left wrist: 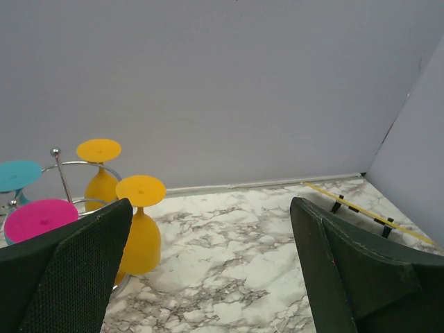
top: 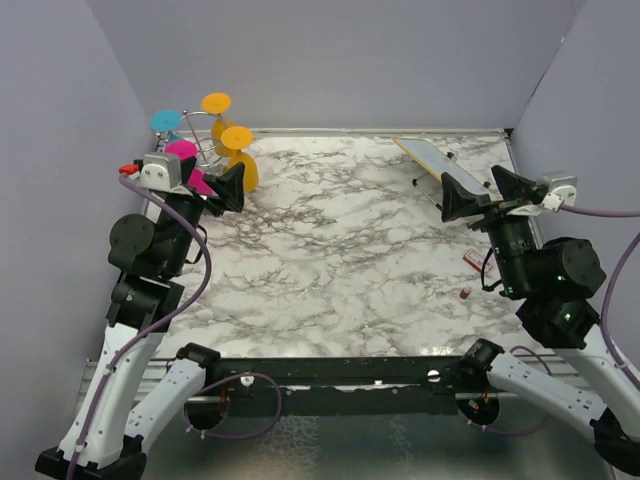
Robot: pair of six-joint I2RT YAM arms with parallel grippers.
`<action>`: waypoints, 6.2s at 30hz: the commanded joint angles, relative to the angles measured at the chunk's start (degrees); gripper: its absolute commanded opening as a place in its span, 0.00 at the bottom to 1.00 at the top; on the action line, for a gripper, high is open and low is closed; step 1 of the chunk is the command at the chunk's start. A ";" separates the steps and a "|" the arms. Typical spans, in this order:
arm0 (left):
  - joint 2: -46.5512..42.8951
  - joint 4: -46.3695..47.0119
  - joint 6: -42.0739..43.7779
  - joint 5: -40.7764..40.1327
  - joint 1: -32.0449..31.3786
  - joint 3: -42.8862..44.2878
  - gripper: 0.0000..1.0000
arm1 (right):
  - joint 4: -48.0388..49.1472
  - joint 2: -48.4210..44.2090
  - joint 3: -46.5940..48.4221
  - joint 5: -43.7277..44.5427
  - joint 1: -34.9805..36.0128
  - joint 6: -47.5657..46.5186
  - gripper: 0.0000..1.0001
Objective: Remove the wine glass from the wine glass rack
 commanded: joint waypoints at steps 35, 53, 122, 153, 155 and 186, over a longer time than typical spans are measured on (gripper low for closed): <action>15.38 -20.96 -7.85 -1.63 0.22 4.65 0.99 | 4.12 10.11 -13.53 -53.46 -27.17 28.59 1.00; 28.41 -26.05 -9.14 1.72 1.89 13.88 0.99 | 2.18 8.74 -14.70 -57.25 -27.32 23.86 1.00; 50.85 -22.52 -47.46 -16.05 12.07 29.85 0.49 | 3.51 7.96 -15.84 -52.01 -25.23 21.69 1.00; 54.28 -22.44 -48.68 -14.39 11.71 32.53 0.28 | 3.61 8.29 -16.19 -51.59 -25.22 21.76 1.00; 54.16 -22.43 -48.68 -14.52 11.59 32.49 0.25 | 3.59 8.28 -16.19 -51.66 -25.22 21.77 1.00; 50.73 -20.86 -52.19 -10.67 11.63 31.54 0.00 | 3.73 8.14 -16.39 -51.24 -25.22 21.78 1.00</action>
